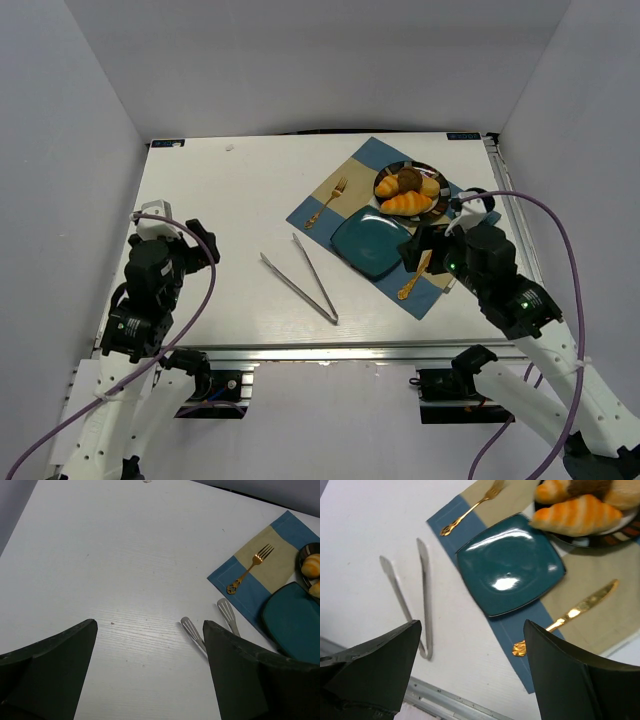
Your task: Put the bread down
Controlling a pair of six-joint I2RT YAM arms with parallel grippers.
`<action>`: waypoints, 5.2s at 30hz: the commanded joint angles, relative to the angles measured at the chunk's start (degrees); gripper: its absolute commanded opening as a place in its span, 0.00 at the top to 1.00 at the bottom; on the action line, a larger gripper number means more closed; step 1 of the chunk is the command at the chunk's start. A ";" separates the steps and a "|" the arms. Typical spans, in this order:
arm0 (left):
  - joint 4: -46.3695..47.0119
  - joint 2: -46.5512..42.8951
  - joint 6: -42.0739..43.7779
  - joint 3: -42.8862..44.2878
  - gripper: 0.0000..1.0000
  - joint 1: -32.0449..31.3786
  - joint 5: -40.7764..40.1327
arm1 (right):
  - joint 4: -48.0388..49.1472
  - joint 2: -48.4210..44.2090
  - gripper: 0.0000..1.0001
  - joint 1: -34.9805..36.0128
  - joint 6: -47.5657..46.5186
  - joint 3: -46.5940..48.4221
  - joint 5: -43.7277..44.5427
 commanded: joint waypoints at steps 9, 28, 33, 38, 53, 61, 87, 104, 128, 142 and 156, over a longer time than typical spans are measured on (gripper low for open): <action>-2.85 0.79 -1.33 2.57 0.02 0.00 -1.98 | 9.45 11.61 0.11 2.18 -6.87 2.19 -11.13; -4.61 -2.63 -0.63 3.45 0.02 0.00 -1.28 | 18.85 37.45 0.11 27.67 -6.08 5.64 6.55; -4.79 -2.72 -0.54 3.54 0.02 0.00 -0.93 | 19.38 43.60 0.11 29.78 -7.31 7.48 6.02; -5.76 -2.90 -0.63 3.98 0.02 0.00 -1.63 | 20.61 51.25 0.11 32.24 -7.05 9.06 8.39; -6.99 -2.90 -0.01 4.68 0.02 0.00 -2.51 | 26.15 63.12 0.11 32.86 -4.68 11.96 9.80; -7.08 -2.11 0.33 4.68 0.02 0.00 -2.16 | 26.86 66.90 0.12 32.77 -2.22 13.99 10.76; -6.72 -1.14 1.39 4.68 0.02 0.00 -2.86 | 12.10 55.66 0.36 32.95 5.17 19.61 20.69; -4.44 -0.61 0.16 3.54 0.02 0.00 -2.34 | 1.46 45.99 0.37 36.54 10.09 24.62 29.92; -2.95 -0.88 0.33 3.36 0.02 0.00 1.01 | -19.17 55.03 0.40 37.78 22.56 42.18 44.68; -1.98 -0.17 -0.54 3.36 0.02 0.00 3.20 | -20.70 50.92 0.40 26.64 22.93 41.77 40.74; 0.22 1.06 -1.42 2.22 0.02 0.00 5.13 | -15.68 50.28 0.40 5.01 13.17 39.21 28.09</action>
